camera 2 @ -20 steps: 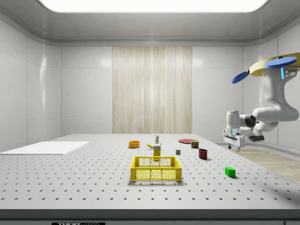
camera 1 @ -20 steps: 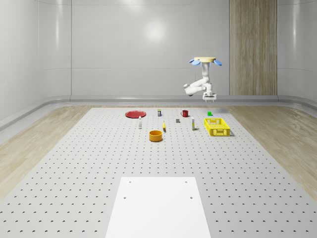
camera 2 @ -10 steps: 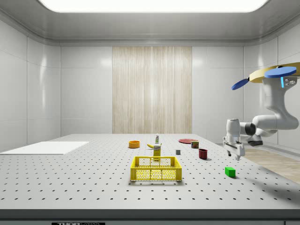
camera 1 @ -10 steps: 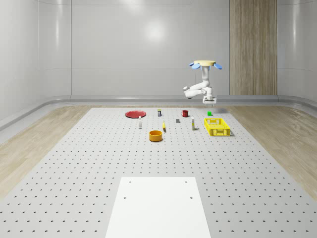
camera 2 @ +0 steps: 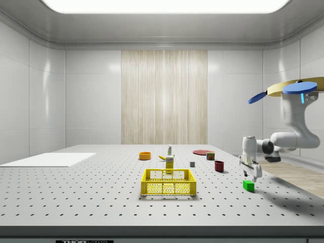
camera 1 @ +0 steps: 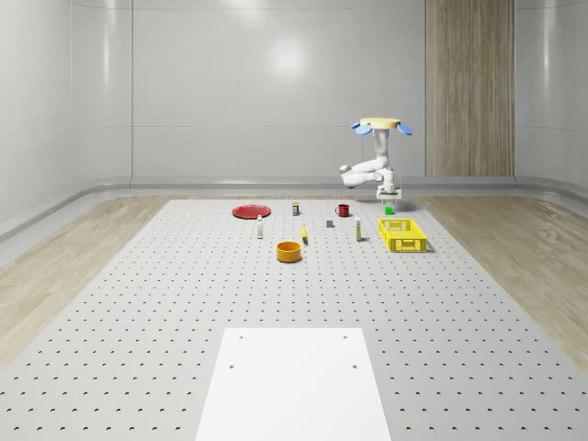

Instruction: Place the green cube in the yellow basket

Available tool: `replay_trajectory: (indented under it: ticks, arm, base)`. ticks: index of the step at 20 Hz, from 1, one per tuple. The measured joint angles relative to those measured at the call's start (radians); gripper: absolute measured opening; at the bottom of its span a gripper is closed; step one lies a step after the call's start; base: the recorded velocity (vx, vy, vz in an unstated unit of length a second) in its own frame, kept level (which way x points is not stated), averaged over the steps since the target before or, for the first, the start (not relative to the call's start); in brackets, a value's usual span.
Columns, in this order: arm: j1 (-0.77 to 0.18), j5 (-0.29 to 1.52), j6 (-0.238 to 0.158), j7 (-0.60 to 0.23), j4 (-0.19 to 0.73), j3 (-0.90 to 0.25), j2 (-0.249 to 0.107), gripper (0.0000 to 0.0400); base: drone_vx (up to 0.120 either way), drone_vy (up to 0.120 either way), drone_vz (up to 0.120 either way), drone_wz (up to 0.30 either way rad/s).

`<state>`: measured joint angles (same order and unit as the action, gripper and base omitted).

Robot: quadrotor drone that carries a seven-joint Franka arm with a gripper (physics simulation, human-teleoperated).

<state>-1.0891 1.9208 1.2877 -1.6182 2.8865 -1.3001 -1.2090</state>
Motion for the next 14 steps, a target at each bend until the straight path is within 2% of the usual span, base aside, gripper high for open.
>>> replay_trajectory:
  ticks: [9,14]
  arm:
    - [0.016,0.062,0.085,0.021,-0.018,0.078,-0.062,0.04]
    - [0.012,0.093,0.124,0.027,-0.035,0.116,-0.085,0.04]
  base:
    - [0.0,0.0,0.0,0.0]
    - [0.0,0.0,0.0,0.0]
